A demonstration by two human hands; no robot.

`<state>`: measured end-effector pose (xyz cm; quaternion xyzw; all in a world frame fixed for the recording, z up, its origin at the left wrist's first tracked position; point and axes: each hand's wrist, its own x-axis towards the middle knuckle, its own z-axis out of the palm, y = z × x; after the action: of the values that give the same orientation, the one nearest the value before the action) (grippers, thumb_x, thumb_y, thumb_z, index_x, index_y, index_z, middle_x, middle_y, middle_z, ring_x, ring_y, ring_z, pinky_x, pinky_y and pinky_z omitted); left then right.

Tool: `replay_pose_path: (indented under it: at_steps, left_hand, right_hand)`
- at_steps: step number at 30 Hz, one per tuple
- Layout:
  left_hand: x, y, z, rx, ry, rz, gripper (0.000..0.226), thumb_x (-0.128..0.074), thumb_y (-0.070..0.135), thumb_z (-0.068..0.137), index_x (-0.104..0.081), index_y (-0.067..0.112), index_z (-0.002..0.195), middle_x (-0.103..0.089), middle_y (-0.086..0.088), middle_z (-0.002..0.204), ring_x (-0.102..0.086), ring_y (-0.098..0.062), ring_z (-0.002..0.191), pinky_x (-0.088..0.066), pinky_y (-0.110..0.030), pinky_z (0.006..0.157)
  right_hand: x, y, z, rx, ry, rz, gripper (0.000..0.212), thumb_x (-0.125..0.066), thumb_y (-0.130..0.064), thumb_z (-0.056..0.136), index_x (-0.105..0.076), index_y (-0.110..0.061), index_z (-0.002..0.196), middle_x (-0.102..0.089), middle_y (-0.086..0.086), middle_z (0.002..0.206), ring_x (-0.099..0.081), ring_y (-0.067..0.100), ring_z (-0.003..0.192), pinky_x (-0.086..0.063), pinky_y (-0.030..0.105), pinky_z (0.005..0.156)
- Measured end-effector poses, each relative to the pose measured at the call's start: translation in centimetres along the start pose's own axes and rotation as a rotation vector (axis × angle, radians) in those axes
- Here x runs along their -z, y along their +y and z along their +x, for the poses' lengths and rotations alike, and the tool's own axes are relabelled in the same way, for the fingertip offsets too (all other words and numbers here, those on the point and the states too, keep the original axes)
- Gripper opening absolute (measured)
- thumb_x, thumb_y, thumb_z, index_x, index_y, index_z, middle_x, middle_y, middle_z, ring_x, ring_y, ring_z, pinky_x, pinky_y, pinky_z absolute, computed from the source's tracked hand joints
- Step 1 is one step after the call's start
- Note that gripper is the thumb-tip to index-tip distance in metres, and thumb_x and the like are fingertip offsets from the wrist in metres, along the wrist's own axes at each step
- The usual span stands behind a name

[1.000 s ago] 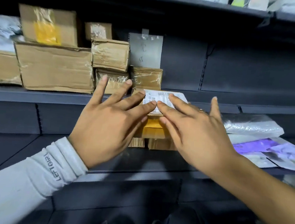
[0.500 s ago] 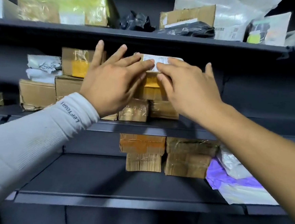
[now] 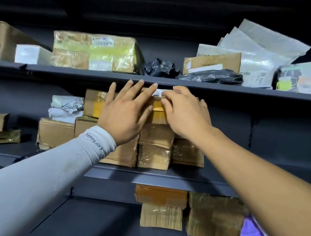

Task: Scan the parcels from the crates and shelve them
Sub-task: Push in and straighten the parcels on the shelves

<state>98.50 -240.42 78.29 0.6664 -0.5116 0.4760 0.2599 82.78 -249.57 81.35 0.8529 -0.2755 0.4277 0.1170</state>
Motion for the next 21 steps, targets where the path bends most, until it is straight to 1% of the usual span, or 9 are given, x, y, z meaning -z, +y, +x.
replay_pose_path:
  at_steps: [3,5,9,11,13,15,17,19,21]
  left_hand:
    - [-1.8,-0.2,-0.6,-0.023,0.007,0.014,0.069,-0.041,0.055,0.104,-0.011,0.042,0.165,-0.016,-0.003,0.173,-0.02,-0.031,0.158,-0.012,-0.06,0.126]
    - [-2.9,-0.2,-0.8,-0.034,0.01,0.016,0.071,-0.043,0.053,0.103,-0.01,0.04,0.165,-0.012,-0.002,0.174,-0.021,-0.031,0.158,-0.016,-0.06,0.126]
    - [-5.3,-0.2,-0.6,0.004,0.025,-0.155,0.068,-0.054,0.033,0.104,-0.022,0.035,0.164,-0.012,-0.006,0.174,-0.024,-0.036,0.156,-0.029,-0.059,0.122]
    - [-6.1,-0.3,-0.4,0.047,0.041,-0.155,0.067,-0.054,0.029,0.105,-0.024,0.035,0.164,-0.012,-0.004,0.174,-0.021,-0.036,0.157,-0.026,-0.059,0.123]
    - [-6.7,-0.6,-0.2,0.076,0.044,-0.109,0.062,-0.047,0.033,0.108,-0.023,0.036,0.164,-0.012,-0.002,0.174,-0.017,-0.034,0.159,-0.017,-0.06,0.125]
    - [-7.0,-0.9,-0.3,0.084,0.055,-0.044,0.058,-0.036,0.041,0.109,-0.02,0.037,0.165,-0.012,-0.001,0.174,-0.015,-0.033,0.159,-0.011,-0.061,0.125]
    - [-7.4,-1.2,-0.6,0.083,0.051,-0.005,0.059,-0.028,0.047,0.108,-0.015,0.038,0.165,-0.01,0.0,0.175,-0.012,-0.032,0.16,-0.007,-0.062,0.125]
    - [-7.9,-1.3,-0.8,0.084,0.05,0.008,0.06,-0.026,0.049,0.108,-0.013,0.037,0.166,-0.005,0.0,0.175,-0.008,-0.03,0.16,-0.005,-0.063,0.126]
    - [-8.5,-1.1,-1.1,0.083,0.041,0.016,0.062,-0.025,0.05,0.108,-0.011,0.036,0.166,-0.001,0.001,0.175,-0.005,-0.028,0.161,-0.004,-0.062,0.126]
  right_hand:
    - [-1.6,0.4,0.8,-0.016,0.019,0.062,0.034,-0.039,-0.046,0.109,-0.057,-0.036,0.137,-0.038,-0.002,0.159,-0.053,0.036,0.128,-0.046,0.049,0.103]
    - [-2.6,0.6,1.4,-0.022,0.031,0.121,0.035,-0.042,-0.045,0.109,-0.055,-0.035,0.139,-0.035,-0.001,0.161,-0.051,0.037,0.13,-0.05,0.048,0.098]
    - [-4.5,0.6,2.4,-0.027,0.085,0.242,0.043,-0.047,-0.04,0.108,-0.044,-0.032,0.15,-0.026,0.005,0.165,-0.048,0.038,0.136,-0.05,0.049,0.102]
    - [-5.3,0.6,2.2,-0.016,0.132,0.33,0.049,-0.049,-0.039,0.108,-0.036,-0.03,0.154,-0.02,0.008,0.167,-0.045,0.039,0.14,-0.048,0.049,0.105]
    - [-6.5,1.0,1.4,0.022,0.156,0.359,0.056,-0.047,-0.042,0.108,-0.027,-0.034,0.159,-0.008,0.004,0.172,-0.033,0.037,0.15,-0.045,0.049,0.112]
    - [-7.8,1.7,0.3,0.089,0.1,0.263,0.062,-0.041,-0.048,0.108,-0.013,-0.042,0.163,0.012,-0.003,0.173,-0.008,0.032,0.16,-0.036,0.051,0.119]
    - [-8.8,2.7,-0.5,0.148,0.032,0.123,0.067,-0.035,-0.056,0.107,-0.001,-0.045,0.164,0.029,-0.008,0.169,0.013,0.028,0.16,-0.032,0.052,0.12]
    - [-9.2,3.5,-0.9,0.174,0.019,0.028,0.072,-0.031,-0.064,0.105,0.005,-0.043,0.164,0.038,-0.01,0.165,0.023,0.028,0.158,-0.031,0.052,0.121]
    - [-9.4,3.8,-0.8,0.181,0.015,-0.014,0.077,-0.028,-0.067,0.103,0.009,-0.039,0.164,0.04,-0.01,0.164,0.025,0.027,0.157,-0.024,0.05,0.125]
